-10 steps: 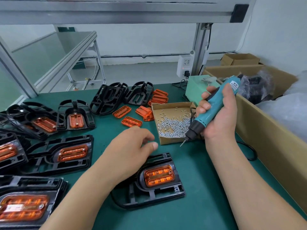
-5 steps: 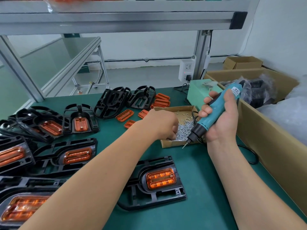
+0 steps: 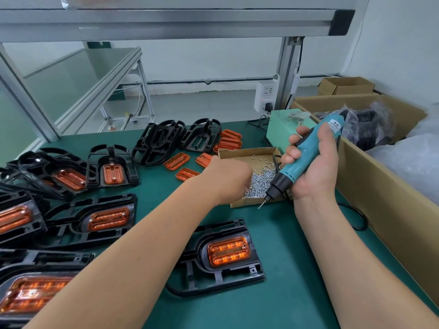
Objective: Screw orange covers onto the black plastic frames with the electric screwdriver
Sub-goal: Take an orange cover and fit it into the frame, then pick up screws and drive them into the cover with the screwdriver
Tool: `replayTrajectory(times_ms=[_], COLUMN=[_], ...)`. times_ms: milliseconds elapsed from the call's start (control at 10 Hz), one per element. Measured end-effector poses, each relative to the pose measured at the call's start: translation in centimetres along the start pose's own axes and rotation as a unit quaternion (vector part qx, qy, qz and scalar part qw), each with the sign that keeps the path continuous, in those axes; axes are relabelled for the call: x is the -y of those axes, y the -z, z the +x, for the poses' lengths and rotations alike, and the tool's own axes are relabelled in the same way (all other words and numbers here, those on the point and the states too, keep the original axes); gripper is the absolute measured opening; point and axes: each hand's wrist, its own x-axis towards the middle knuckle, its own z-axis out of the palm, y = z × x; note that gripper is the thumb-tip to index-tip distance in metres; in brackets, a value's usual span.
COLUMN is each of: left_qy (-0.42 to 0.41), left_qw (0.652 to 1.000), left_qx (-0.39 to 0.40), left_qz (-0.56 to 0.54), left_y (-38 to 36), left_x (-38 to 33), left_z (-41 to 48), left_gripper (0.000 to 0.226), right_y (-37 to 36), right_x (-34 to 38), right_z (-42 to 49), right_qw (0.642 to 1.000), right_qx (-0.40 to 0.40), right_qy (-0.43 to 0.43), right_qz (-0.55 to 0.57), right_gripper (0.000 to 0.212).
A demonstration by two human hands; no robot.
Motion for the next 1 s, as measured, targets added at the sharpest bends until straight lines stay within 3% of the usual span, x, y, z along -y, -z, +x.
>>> replayTrajectory(times_ms=[200, 500, 700, 800, 900, 1000], left_qy=[0.003, 0.033, 0.068, 0.12, 0.126, 0.129], left_qw=[0.996, 0.993, 0.955, 0.821, 0.569, 0.427], left_qx=[-0.04, -0.057, -0.106, -0.179, -0.119, -0.048], left_qz=[-0.078, -0.1, -0.27, -0.529, -0.804, -0.894], left_y=[-0.6, -0.9, 0.1, 1.0, 1.1, 0.1], left_x=[0.6, 0.7, 0.4, 0.9, 1.6, 2.0], left_z=[-0.1, 0.0, -1.8, -3.1, -5.4, -7.7], left_gripper=[0.018, 0.021, 0.019, 0.022, 0.025, 0.021], right_y=[0.1, 0.2, 0.2, 0.1, -0.1, -0.4], right_x=[-0.1, -0.3, -0.3, -0.2, -0.2, -0.6], right_z=[0.1, 0.1, 0.1, 0.0, -0.2, -0.5], right_qw=[1.0, 1.0, 1.0, 1.0, 1.0, 0.999], right_qx=[0.006, 0.017, 0.017, 0.015, 0.017, 0.028], right_qy=[-0.001, -0.003, -0.006, -0.006, -0.009, -0.023], right_qz=[-0.003, -0.006, -0.005, -0.006, -0.003, -0.006], right_gripper=[0.035, 0.034, 0.034, 0.035, 0.035, 0.035])
